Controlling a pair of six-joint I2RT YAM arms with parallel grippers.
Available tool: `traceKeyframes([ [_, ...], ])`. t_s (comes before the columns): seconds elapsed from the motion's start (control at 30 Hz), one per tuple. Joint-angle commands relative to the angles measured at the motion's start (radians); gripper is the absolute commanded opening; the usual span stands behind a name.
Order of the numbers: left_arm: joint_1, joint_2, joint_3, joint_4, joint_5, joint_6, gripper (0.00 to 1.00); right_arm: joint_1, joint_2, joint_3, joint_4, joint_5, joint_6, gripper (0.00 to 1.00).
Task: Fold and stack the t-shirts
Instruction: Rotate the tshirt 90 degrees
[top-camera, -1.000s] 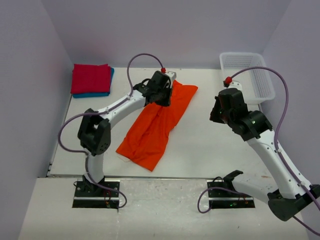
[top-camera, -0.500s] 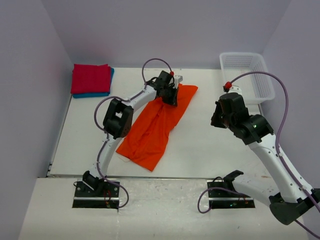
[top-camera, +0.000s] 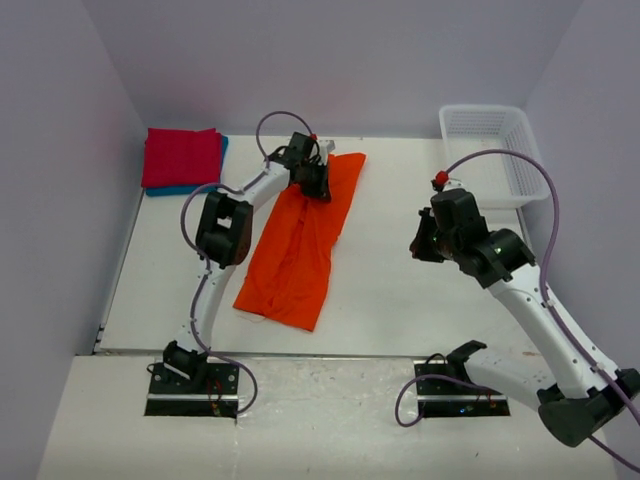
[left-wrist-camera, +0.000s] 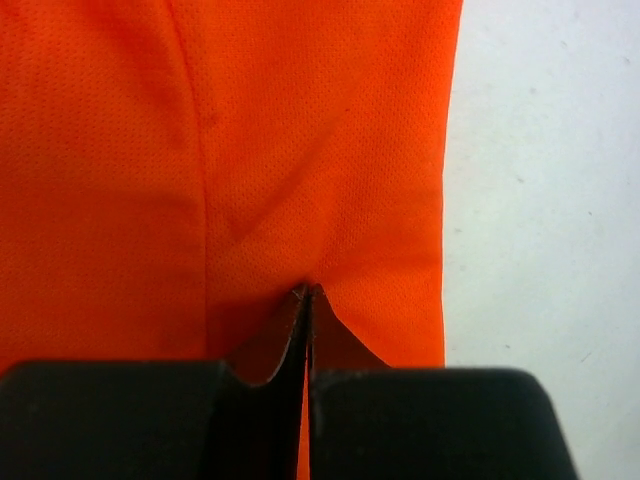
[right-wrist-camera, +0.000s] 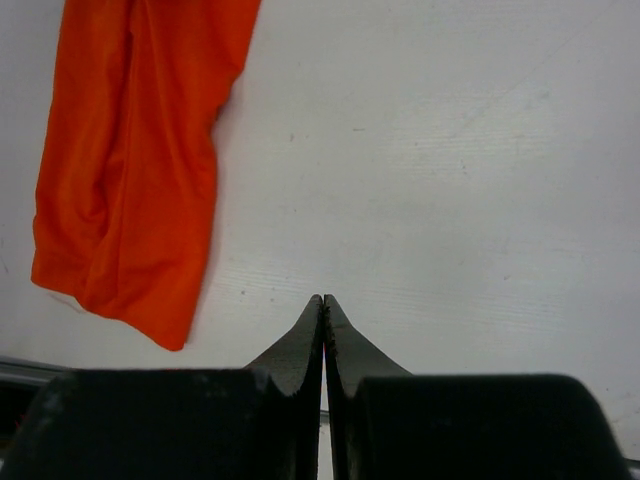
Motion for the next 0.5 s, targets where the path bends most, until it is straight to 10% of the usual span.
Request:
traceKeyframes([
  [0.0, 0.074, 0.023, 0.042, 0.001, 0.008, 0.012, 0.0, 0.016, 0.034, -0.049, 0.083, -0.114, -0.016, 0.0],
  [0.47, 0.177, -0.156, -0.007, 0.095, 0.019, -0.025, 0.0, 0.202, 0.365, -0.076, 0.284, -0.281, 0.004, 0.0],
])
